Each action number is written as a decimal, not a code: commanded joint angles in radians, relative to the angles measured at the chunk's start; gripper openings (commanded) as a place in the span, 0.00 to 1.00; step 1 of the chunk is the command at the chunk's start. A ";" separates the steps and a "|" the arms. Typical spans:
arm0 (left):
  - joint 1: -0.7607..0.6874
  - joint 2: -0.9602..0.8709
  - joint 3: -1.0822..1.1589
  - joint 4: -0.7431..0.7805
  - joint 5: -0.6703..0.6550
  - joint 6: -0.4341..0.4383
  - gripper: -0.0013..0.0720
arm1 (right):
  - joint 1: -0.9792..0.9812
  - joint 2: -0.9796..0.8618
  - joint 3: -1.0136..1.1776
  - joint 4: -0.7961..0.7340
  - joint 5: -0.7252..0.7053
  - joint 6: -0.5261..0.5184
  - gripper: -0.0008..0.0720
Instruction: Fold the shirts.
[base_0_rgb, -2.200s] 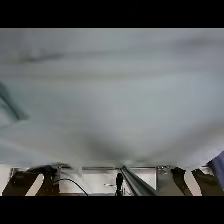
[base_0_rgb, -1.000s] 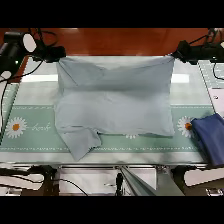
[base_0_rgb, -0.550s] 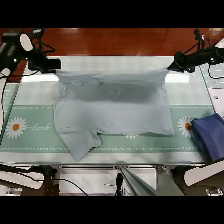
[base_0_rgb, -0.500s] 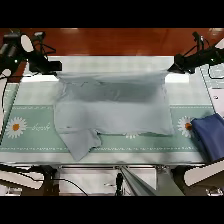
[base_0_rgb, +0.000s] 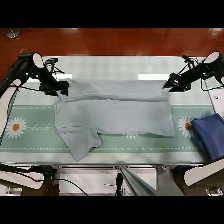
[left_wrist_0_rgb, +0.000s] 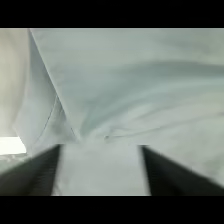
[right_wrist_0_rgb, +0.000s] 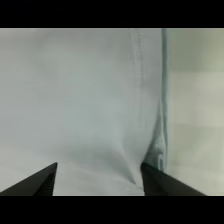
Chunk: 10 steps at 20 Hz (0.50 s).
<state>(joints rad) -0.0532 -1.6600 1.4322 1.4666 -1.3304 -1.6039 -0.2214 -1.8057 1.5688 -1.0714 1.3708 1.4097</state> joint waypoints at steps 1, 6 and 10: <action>0.014 0.009 0.032 0.026 -0.135 -0.004 0.98 | -0.027 0.019 0.023 0.068 0.060 0.008 0.87; 0.143 0.210 -0.173 0.032 -0.233 0.072 0.97 | -0.181 0.262 -0.101 -0.026 0.057 -0.039 0.87; 0.329 0.475 -0.565 -0.099 -0.113 0.085 0.97 | -0.281 0.519 -0.581 0.275 -0.154 -0.209 0.87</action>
<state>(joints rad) 0.1612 -1.3472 1.0977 1.4715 -1.5120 -1.5436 -0.4377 -1.4464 1.2530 -0.9852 1.3430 1.3262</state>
